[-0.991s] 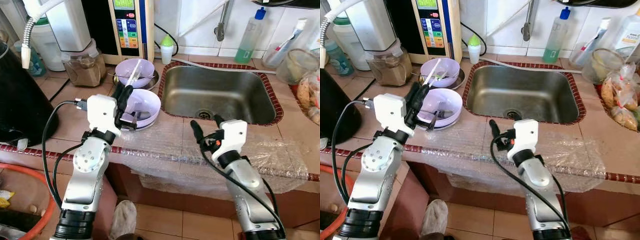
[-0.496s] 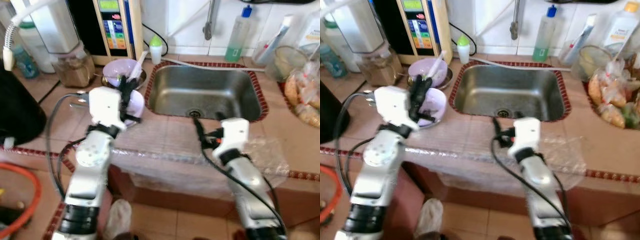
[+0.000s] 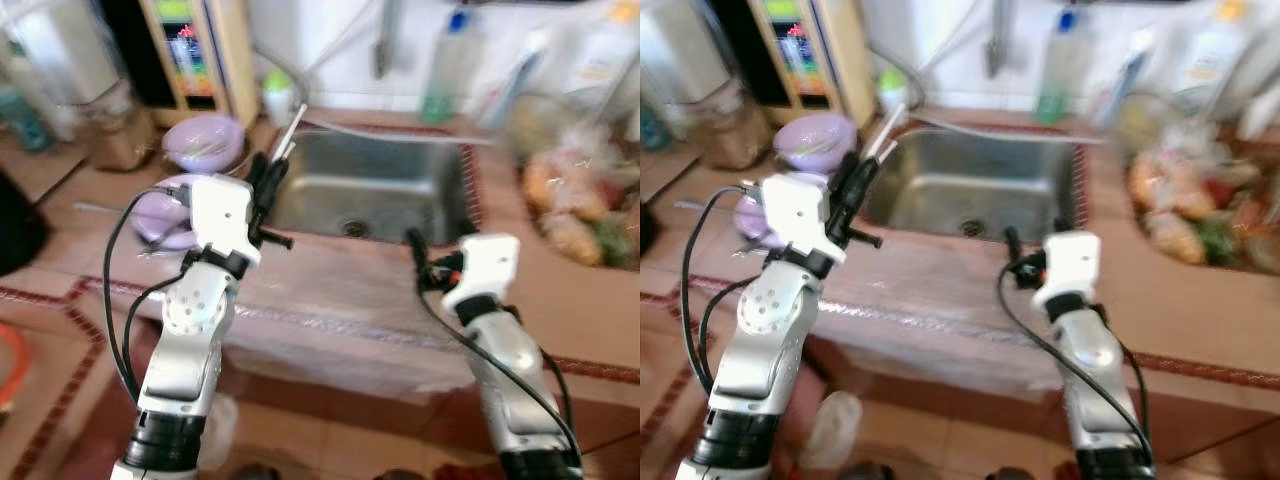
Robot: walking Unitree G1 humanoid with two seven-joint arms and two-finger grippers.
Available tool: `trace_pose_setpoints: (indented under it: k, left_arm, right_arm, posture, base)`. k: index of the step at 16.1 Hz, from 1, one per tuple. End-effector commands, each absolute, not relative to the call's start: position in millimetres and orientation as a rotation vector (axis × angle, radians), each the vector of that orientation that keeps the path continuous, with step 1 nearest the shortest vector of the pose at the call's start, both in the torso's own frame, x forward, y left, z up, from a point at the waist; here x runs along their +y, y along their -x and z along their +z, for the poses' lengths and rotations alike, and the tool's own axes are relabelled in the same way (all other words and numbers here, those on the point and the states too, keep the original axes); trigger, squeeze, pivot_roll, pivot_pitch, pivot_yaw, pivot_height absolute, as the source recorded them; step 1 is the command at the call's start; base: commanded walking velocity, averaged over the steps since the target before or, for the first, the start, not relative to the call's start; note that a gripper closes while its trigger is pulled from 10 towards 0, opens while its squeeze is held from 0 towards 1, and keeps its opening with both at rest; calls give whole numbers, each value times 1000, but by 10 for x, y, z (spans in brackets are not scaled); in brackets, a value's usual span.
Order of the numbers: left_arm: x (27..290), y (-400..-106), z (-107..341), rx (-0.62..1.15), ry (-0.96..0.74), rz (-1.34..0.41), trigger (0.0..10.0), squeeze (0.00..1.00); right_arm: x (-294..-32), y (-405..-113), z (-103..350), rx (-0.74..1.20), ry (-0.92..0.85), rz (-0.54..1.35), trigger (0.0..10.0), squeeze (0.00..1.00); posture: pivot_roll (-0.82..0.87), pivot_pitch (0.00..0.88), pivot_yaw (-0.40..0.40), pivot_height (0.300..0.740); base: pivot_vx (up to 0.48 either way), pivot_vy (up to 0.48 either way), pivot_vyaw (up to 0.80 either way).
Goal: Kitchen organization
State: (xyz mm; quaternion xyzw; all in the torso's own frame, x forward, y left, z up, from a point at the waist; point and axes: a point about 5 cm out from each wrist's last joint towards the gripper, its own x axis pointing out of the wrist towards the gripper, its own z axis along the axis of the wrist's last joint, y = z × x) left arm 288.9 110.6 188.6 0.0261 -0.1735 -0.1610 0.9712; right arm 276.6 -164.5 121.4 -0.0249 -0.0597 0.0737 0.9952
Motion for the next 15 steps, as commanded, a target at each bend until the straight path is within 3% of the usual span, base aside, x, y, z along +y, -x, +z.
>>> trace_pose_setpoints:
  k: [1,11,15]
  left_arm:
    - [1185,-2896,1869,-339,-70,-296,10000,0]
    - [1184,-2858,1725,-287,-22,-302,10000,0]
    - [1178,-2856,1731,-289,-20,-318,10000,0]
  right_arm:
    - [-1561,-2781,1223,-128,39,170,10000,0]
    - [-1562,-2776,1213,-121,28,176,10000,0]
    - [-1552,-2781,1214,-123,33,180,10000,0]
  posture:
    - [-79,0,66,740]
    - [-83,0,59,740]
    - [-81,0,60,740]
  base:
    - [0,-480,0]
    - [0,-31,0]
    - [0,454,0]
